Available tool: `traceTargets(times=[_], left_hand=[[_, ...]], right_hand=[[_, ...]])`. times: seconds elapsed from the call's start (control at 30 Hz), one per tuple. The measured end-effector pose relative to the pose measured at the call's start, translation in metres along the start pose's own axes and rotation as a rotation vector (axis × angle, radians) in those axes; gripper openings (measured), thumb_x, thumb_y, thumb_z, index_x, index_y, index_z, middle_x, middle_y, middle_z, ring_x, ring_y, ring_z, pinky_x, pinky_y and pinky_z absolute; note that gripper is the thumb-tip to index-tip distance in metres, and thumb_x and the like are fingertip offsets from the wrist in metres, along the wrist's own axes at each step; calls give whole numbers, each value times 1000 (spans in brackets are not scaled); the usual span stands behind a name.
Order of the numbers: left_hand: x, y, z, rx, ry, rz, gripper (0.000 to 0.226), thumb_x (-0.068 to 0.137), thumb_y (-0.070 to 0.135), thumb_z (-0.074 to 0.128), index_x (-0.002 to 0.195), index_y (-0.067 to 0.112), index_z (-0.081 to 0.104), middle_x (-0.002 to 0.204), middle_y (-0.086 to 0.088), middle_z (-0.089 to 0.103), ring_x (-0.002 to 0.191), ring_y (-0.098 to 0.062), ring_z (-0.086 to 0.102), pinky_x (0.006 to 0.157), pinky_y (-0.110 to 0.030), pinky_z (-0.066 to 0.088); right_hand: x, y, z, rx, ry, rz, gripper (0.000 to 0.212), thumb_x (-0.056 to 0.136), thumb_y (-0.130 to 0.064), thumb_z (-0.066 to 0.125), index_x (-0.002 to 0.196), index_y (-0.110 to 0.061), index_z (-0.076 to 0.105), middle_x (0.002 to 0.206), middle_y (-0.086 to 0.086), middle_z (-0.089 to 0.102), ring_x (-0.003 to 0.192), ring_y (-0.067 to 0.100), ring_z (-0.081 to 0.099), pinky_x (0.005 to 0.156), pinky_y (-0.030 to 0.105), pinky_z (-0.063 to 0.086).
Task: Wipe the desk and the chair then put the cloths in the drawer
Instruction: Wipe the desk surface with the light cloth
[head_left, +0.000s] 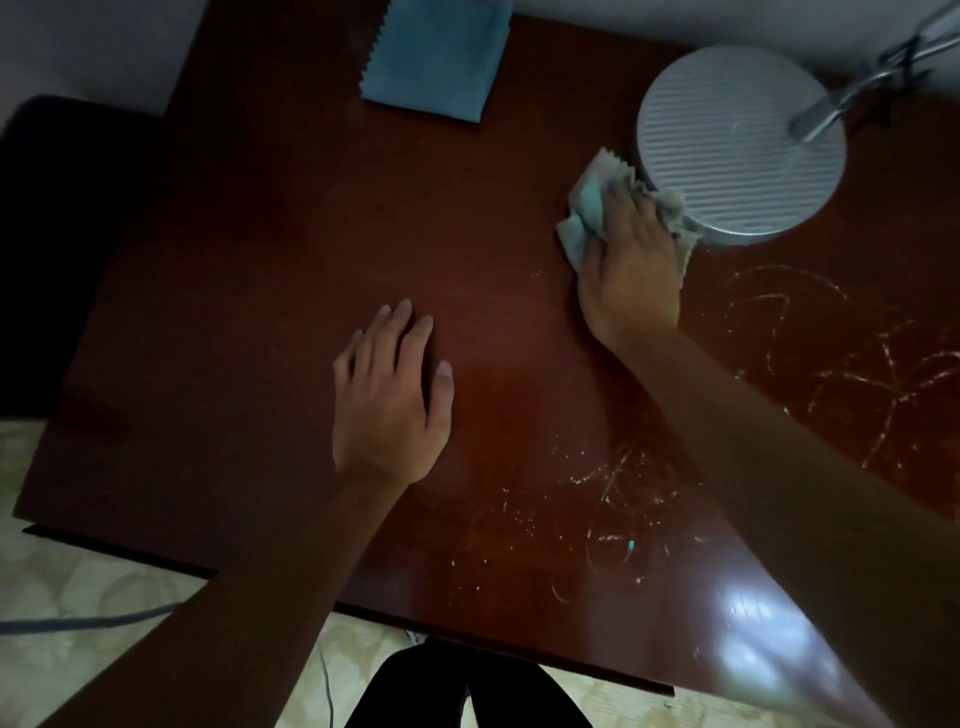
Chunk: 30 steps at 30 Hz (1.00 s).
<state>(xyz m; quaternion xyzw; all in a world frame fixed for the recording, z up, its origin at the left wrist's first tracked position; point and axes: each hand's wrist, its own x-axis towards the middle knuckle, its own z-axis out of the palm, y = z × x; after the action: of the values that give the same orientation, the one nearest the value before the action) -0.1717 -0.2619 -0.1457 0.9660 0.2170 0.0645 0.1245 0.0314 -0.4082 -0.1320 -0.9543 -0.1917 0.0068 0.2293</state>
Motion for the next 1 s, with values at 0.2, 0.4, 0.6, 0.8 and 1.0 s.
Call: traceTargets(times=[0.2,0.4,0.6,0.8,1.0], left_hand=[[0,0,0,4,9,7,47,98,37,38,136,12,49,150,-9,43,143,-23,31,116,-44,22],[-1,1,-3,13,26,18,48,97,36,39,134,9,52,148,-11,46,141,-26,35,114,-46,26],[1,2,-3,6,-21,-8,49,98,38,36,137,11,49,150,-9,42,144,-24,31,117,-45,23],[1,1,-1,18,-18,0,48,99,38,36,137,12,49,150,-9,42,144,-24,31,117,-44,22],[0,0,-2,17,-6,11,47,99,37,37,136,11,50,149,-10,44,143,-24,32,116,-44,23]], right_hand=[[22,-19,16,5,-56,-55,53,99,-24,40,149,-9,33,157,11,33,146,26,26,119,42,14],[-81,-29,13,193,-203,-417,52,97,-11,46,148,-14,37,154,7,39,146,22,28,122,38,17],[7,-13,-1,390,57,-94,43,96,-13,38,136,-3,47,131,14,56,122,26,52,108,43,39],[75,-19,23,6,-61,-137,51,98,-21,38,145,-1,35,149,21,37,142,34,29,119,44,19],[29,-24,18,36,-188,-283,51,101,-23,39,150,-8,32,152,16,38,142,30,33,119,43,21]])
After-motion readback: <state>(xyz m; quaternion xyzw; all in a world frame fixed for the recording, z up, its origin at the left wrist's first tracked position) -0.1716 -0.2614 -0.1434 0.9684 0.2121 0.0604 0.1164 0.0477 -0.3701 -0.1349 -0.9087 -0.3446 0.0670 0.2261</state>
